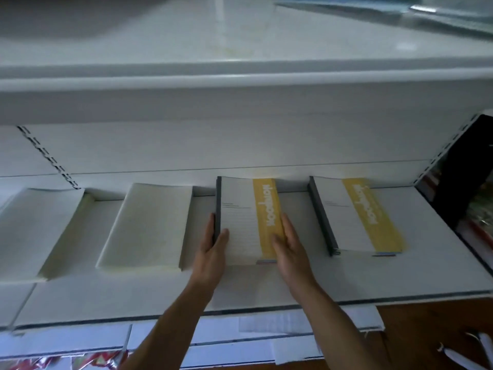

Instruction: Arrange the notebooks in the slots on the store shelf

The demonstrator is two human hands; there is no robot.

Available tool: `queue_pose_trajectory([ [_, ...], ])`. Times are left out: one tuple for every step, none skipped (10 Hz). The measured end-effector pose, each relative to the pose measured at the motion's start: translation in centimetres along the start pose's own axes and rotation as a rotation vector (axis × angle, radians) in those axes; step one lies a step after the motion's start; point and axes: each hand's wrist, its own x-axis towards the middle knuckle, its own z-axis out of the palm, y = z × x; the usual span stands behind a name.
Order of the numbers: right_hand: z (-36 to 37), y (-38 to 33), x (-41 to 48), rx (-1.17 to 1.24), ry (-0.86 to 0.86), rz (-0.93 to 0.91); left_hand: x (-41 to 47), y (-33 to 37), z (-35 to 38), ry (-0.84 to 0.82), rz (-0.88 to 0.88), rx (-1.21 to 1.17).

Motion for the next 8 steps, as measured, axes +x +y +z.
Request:
queue_pose_trajectory([
  [-0.2, 0.5, 0.3, 0.032, 0.001, 0.0, 0.0, -0.2, 0.7, 0.052, 0.032, 0.023],
  [-0.2, 0.3, 0.6, 0.084, -0.024, 0.016, 0.3, -0.4, 0.9, 0.056, 0.068, 0.123],
  [0.3, 0.4, 0.9, 0.139, -0.036, 0.017, 0.8, -1.0, 0.6, -0.002, 0.096, 0.123],
  [0.5, 0.4, 0.9, 0.158, -0.053, 0.017, 0.8, -0.9, 0.4, -0.035, 0.115, 0.153],
  [0.2, 0.4, 0.7, 0.173, -0.083, 0.005, 0.5, -0.7, 0.7, -0.042, 0.129, 0.178],
  [0.0, 0.3, 0.6, 0.196, -0.098, -0.01, 0.2, -0.5, 0.8, -0.028, 0.115, 0.214],
  [-0.3, 0.2, 0.7, 0.209, -0.105, 0.005, 0.3, -0.3, 0.3, -0.053, 0.067, 0.236],
  [-1.0, 0.0, 0.8, 0.148, -0.073, -0.018, -0.4, 0.6, -0.1, -0.015, 0.046, 0.261],
])
